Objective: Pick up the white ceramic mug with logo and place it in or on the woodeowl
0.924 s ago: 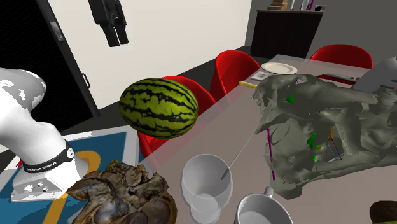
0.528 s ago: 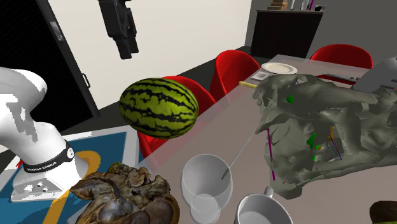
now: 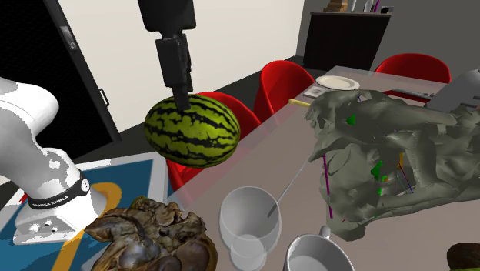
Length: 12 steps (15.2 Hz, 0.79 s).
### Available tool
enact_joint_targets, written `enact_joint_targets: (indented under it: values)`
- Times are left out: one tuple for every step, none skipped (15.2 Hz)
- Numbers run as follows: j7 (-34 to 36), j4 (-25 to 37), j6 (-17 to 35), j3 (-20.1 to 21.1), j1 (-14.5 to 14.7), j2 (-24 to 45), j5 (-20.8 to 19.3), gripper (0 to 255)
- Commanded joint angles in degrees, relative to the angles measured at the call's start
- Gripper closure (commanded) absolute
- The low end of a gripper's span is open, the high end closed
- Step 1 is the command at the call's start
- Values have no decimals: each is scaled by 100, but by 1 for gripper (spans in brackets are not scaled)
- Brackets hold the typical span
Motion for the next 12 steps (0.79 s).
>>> enact_joint_targets:
  values:
    - [-250,136,183,-235,-48,323,-1,0]
    - [-370,218,268,-345,-67,498,15,0]
    - [-492,307,350,-454,-85,677,40,0]
    - [-617,403,427,-562,-100,861,72,0]
    - [-744,506,501,-668,-114,1050,112,0]
    - [-875,616,570,-771,-130,1245,163,0]
    - [-1009,733,635,-871,-147,1445,223,0]
    - [-1146,857,694,-969,-164,1649,292,0]
    - [-1286,988,748,-1062,-183,1859,371,0]
    - [-1430,1127,795,-1151,-206,2074,459,0]
    - [-1576,1273,836,-1234,-234,2293,557,0]
    - [-1724,1426,870,-1313,-264,2518,664,0]
